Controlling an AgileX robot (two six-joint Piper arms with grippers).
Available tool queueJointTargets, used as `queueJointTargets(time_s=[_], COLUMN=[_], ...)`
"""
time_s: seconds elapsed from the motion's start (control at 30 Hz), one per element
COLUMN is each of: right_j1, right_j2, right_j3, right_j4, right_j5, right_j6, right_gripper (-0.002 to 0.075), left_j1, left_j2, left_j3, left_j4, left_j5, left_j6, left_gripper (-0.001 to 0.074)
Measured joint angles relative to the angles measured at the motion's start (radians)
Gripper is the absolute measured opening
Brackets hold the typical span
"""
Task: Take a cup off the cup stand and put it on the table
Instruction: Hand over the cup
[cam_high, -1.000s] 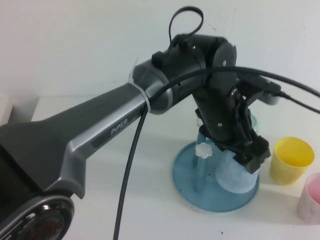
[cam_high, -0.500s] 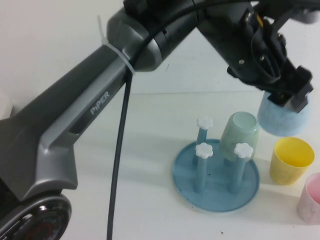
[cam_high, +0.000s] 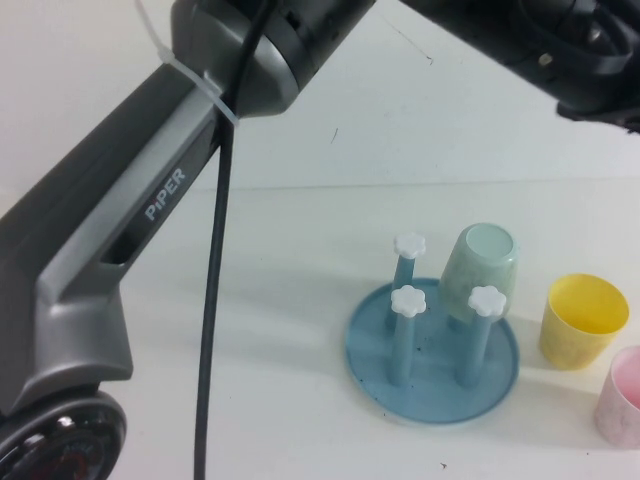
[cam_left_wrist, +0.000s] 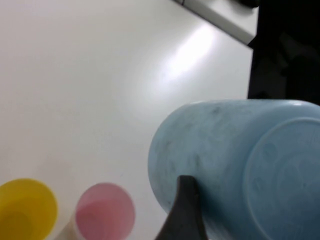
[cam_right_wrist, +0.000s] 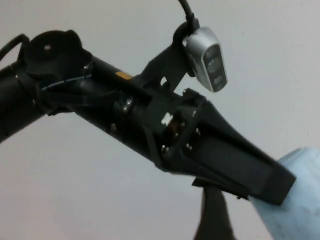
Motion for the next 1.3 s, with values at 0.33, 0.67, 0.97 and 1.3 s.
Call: queueJointTargets(time_s=[0.33,0.67,0.97,1.3], right_j1=[0.000,0.000,0.000,0.000], right_j2=[0.000,-0.022,-0.022,-0.022], right_j3=[-0.002,-0.005,-0.005,-0.005], right_j4=[0.018,0.033,0.035,0.035], right_j5=[-0.107,-0.301,-0.285,-0.232], right_j6=[0.149,0.172,0.172,0.172], right_gripper=[0.0496,0.0498,0.0498,0.0457], left_j1=[0.000,0.000,0.000,0.000], left_j2=[0.000,-0.002,-0.002,0.014], left_j3=[0.000,-0.002,-0.002,-0.002], left_j4=[-0.253,-0.303,-0.394,-0.428], left_j5=[-0.148,-0.160,-0.108,-0.082], left_j6=[0.000,0.001,0.002,0.003], left_gripper=[0.0545,0.0545,0.0545,0.0545])
